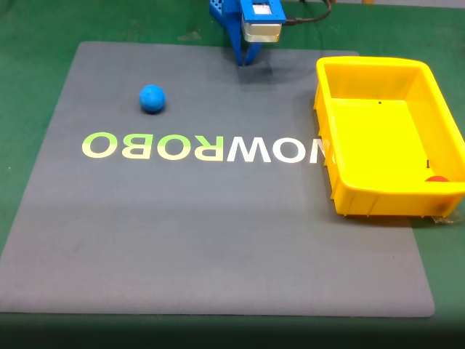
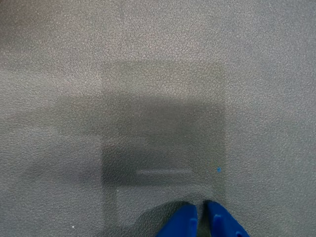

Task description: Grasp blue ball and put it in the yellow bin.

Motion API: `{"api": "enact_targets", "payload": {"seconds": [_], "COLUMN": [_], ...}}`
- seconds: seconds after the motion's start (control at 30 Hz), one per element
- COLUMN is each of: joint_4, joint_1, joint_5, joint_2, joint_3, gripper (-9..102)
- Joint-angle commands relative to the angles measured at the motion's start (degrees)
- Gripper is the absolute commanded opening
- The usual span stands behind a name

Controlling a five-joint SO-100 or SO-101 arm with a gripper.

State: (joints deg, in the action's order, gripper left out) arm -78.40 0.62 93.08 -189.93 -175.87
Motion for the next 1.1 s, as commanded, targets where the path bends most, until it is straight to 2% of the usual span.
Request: {"api": "enact_targets", "payload": {"seconds": [0.0,0.9,1.0,1.07], "joint_4": [-0.5,-0.5,-0.4,1.1], "joint_1": [1.3,1.3,1.3,1.6], "joint_5": [1.1,1.3,2.5,2.5], "joint_2": [-0.7,-0.7,-0.7,-0.6], "joint_3": [-1.8,-1.8,-1.8,-1.8], "gripper": [3,3,5,10]}}
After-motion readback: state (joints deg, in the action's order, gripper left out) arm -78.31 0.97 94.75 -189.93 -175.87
